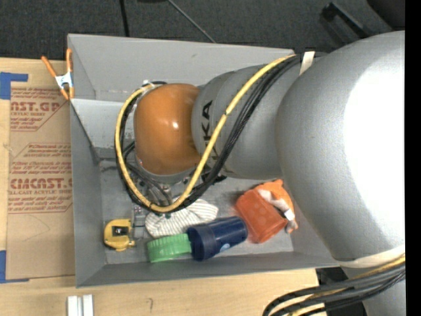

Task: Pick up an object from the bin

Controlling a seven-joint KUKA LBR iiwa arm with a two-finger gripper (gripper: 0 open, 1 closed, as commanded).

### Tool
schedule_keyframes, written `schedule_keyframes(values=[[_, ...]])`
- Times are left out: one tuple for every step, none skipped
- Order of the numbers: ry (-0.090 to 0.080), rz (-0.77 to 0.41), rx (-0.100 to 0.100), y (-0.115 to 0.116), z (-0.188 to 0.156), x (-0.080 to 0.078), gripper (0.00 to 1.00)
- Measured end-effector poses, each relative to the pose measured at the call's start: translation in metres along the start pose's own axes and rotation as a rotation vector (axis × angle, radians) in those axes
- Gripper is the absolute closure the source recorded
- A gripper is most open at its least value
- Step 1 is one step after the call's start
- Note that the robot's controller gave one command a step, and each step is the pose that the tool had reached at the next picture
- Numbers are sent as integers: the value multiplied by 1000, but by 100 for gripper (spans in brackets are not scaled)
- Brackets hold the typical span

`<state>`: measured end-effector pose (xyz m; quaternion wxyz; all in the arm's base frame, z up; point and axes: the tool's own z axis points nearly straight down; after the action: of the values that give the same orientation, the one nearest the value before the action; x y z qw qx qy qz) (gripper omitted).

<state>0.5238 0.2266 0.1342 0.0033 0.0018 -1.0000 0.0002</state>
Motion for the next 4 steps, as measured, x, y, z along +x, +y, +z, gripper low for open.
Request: schedule_keyframes(values=[[-7, 3, -2, -1, -5, -2, 0], [-15, 64, -6, -12, 19, 1, 0], [-6, 110, -1, -31, 65, 9, 0], [-6, 128, -2, -54, 65, 17, 0]])
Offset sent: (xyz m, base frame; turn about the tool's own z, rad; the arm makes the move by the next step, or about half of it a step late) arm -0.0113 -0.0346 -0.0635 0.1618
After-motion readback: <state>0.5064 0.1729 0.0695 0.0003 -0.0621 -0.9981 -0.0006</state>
